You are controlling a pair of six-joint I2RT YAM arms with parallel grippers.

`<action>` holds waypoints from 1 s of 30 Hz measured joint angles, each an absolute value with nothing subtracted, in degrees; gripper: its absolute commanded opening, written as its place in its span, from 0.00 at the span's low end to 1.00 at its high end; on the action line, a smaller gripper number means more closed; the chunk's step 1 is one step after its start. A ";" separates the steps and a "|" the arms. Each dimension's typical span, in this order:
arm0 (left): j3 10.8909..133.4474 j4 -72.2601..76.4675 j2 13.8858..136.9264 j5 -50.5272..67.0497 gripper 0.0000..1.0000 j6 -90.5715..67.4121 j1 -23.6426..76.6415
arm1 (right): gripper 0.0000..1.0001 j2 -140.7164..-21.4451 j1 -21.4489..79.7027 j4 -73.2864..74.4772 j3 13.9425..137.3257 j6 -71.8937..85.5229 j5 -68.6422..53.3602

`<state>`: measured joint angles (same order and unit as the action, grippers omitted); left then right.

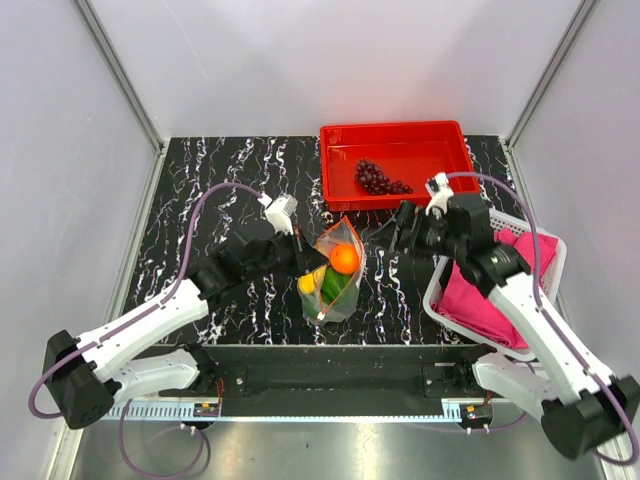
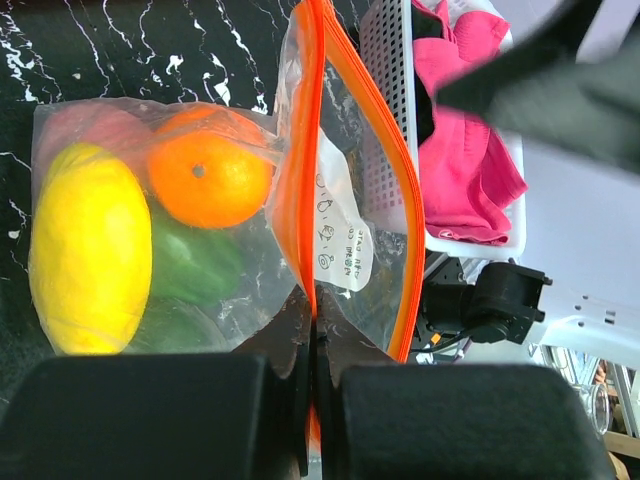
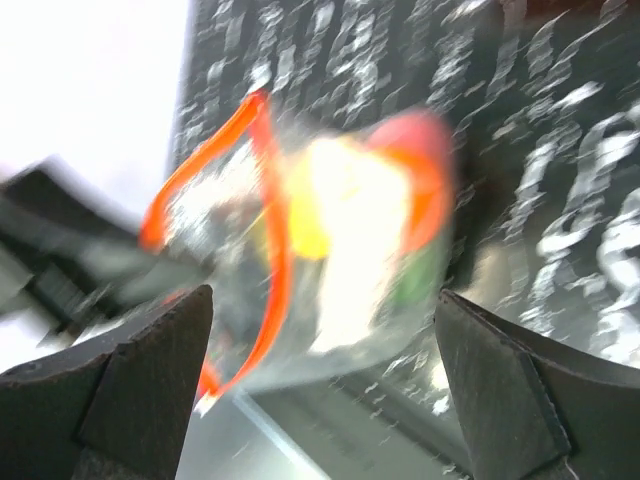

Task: Open the zip-top bag and remove the fake food

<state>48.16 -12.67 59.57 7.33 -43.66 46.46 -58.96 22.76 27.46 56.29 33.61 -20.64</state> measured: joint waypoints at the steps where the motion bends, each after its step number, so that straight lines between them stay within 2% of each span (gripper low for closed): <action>1: 48.16 -12.45 59.77 7.33 0.00 -43.70 46.46 | 1.00 -56.69 22.76 26.39 54.24 34.89 -22.55; 4: 48.16 -11.97 60.29 7.38 0.00 -44.05 46.46 | 0.98 -52.73 23.20 26.44 53.12 36.86 -26.24; 10: 48.16 -10.81 61.34 7.35 0.00 -44.71 46.87 | 0.75 -51.96 26.24 30.09 59.48 35.24 -27.27; 11: 48.16 -10.70 61.45 7.31 0.00 -44.86 47.03 | 0.64 -52.90 27.11 30.61 60.93 34.92 -27.29; 13: 48.16 -10.44 61.69 7.25 0.00 -45.06 47.44 | 0.59 -54.61 29.47 31.00 62.81 33.98 -27.05; 14: 48.16 -10.39 61.87 7.22 0.00 -45.10 47.68 | 0.49 -55.92 31.07 31.24 63.61 33.89 -26.57; 16: 48.23 -10.41 62.33 7.03 0.00 -45.17 48.25 | 0.38 -59.24 34.83 31.29 64.49 33.41 -25.41; 21: 49.78 -11.20 63.64 5.82 0.00 -45.63 49.58 | 0.34 -65.04 37.50 31.90 64.07 32.29 -22.92; 30: 52.40 -12.45 66.13 3.57 0.00 -47.07 52.62 | 0.35 -67.31 37.74 28.21 55.96 30.74 -18.46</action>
